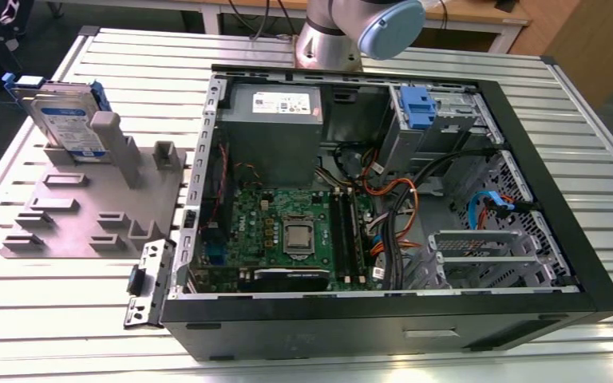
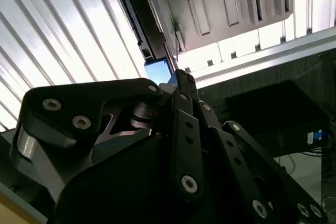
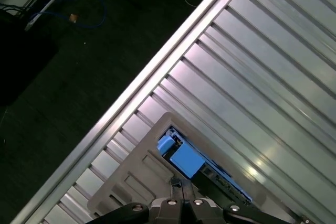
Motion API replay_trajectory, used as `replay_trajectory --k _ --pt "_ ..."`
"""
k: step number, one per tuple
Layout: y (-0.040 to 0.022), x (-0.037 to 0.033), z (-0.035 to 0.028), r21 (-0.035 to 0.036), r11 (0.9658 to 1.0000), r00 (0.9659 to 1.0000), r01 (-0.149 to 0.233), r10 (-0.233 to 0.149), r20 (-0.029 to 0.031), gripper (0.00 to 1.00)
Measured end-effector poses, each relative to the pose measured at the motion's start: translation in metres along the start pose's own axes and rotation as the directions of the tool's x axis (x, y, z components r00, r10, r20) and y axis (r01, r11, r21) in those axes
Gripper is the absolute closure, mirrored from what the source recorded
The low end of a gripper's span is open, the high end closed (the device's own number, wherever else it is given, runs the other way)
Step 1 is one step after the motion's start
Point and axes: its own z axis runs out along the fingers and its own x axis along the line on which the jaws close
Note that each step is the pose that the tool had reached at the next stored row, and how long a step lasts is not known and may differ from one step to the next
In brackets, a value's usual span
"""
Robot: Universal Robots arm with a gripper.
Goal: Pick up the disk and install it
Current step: 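Pick up the disk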
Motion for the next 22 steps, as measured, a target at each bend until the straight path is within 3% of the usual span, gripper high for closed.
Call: replay_trajectory --k 3,6,9,12,16,22 --pt "0.0000 0.0000 0.0000 0.0001 0.9991 0.9991 0.042 -0.042 -0.0018 0.89" --pt "0.0000 0.0000 0.0000 0.0000 0.9959 0.9959 0.090 -0.090 -0.0040 0.89" --pt "0.0000 0.0000 0.0000 -0.0002 0.9902 0.9901 0.140 -0.140 -0.0062 0.89" --pt "0.0000 0.0000 0.0000 -0.0005 0.9821 0.9821 0.188 -0.188 -0.0083 0.89" --pt "0.0000 0.0000 0.0000 -0.0007 0.9742 0.9741 0.226 -0.226 -0.0100 0.89" --pt "0.0000 0.0000 0.0000 -0.0008 0.9726 0.9726 0.232 -0.232 -0.0103 0.89"
